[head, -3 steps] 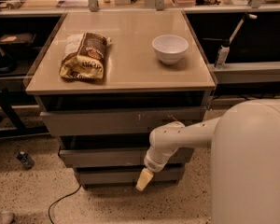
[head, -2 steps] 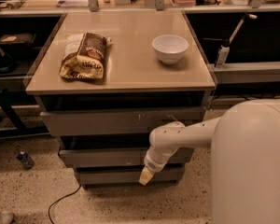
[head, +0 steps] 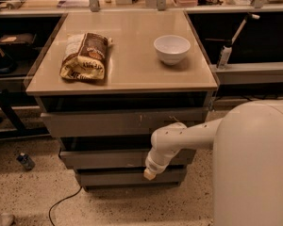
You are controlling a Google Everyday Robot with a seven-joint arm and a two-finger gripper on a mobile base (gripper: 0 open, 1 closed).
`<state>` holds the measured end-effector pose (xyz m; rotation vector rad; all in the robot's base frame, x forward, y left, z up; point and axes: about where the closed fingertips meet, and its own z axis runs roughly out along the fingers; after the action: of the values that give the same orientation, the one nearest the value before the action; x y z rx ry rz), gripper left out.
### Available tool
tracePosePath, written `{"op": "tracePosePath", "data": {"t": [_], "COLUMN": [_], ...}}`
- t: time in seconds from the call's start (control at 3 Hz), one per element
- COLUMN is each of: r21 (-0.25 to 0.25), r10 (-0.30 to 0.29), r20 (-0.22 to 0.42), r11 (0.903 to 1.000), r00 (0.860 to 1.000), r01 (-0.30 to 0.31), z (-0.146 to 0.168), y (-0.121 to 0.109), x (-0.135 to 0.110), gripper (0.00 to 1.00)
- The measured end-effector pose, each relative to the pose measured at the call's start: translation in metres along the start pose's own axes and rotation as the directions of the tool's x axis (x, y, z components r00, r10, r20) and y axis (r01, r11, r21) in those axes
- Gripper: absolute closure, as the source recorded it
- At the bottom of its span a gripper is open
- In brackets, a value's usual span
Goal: Close middle drawer
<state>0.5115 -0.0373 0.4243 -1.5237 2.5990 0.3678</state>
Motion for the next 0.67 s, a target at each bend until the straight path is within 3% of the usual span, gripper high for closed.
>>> {"op": "tracePosePath", "data": {"t": [0.33, 0.67], "r21": [0.03, 0.065], "r10": [-0.014, -0.026], "r20": [-0.013, -0.022], "r11": [0.9995, 0.9975], "r00": [1.0, 0.999], "r01": [0.014, 0.028], "z": [0.0, -0.001], "y": [-0.009, -0.018], "x": [-0.011, -0.025], "gripper": [1.0, 1.0]}}
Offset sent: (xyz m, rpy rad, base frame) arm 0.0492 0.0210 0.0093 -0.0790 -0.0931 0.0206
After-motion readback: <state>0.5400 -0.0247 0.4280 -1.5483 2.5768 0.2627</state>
